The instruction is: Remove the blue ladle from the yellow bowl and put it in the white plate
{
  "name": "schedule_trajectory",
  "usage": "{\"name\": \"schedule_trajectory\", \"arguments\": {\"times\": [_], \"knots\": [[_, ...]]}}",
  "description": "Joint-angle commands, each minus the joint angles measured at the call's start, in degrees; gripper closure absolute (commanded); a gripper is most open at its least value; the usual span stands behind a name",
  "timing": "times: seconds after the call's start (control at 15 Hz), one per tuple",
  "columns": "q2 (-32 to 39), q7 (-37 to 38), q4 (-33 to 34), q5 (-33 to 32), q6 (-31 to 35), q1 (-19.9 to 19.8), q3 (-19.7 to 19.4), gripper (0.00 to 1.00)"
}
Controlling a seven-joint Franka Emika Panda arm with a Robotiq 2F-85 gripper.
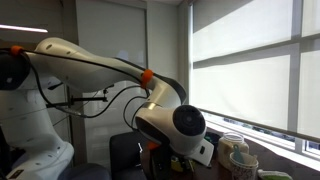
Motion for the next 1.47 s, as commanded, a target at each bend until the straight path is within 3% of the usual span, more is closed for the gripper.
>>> {"name": "schedule_trajectory", "arguments": {"times": [0.0, 0.07, 0.27, 0.4, 0.53, 0.93, 1.4], "knots": [[-2.1, -3.5, 2.3, -7.6, -5.1, 1.1, -0.4, 0.04], [-2.3, -4.1, 3.1, -9.7, -6.3, 1.4, -0.1, 0.02], [-2.7, -6.5, 5.9, -15.3, -6.9, 3.0, 0.6, 0.12], [-1.6, -10.8, 7.7, -16.0, -5.8, 4.8, 0.5, 0.26], [0.1, -13.7, 9.1, -14.4, -5.7, 6.4, 0.5, 0.3], [4.0, -16.9, 10.8, -14.6, -2.2, 7.9, 1.2, 0.24], [8.3, -18.7, 11.5, -13.9, -3.4, 7.6, 2.1, 0.31]]}}
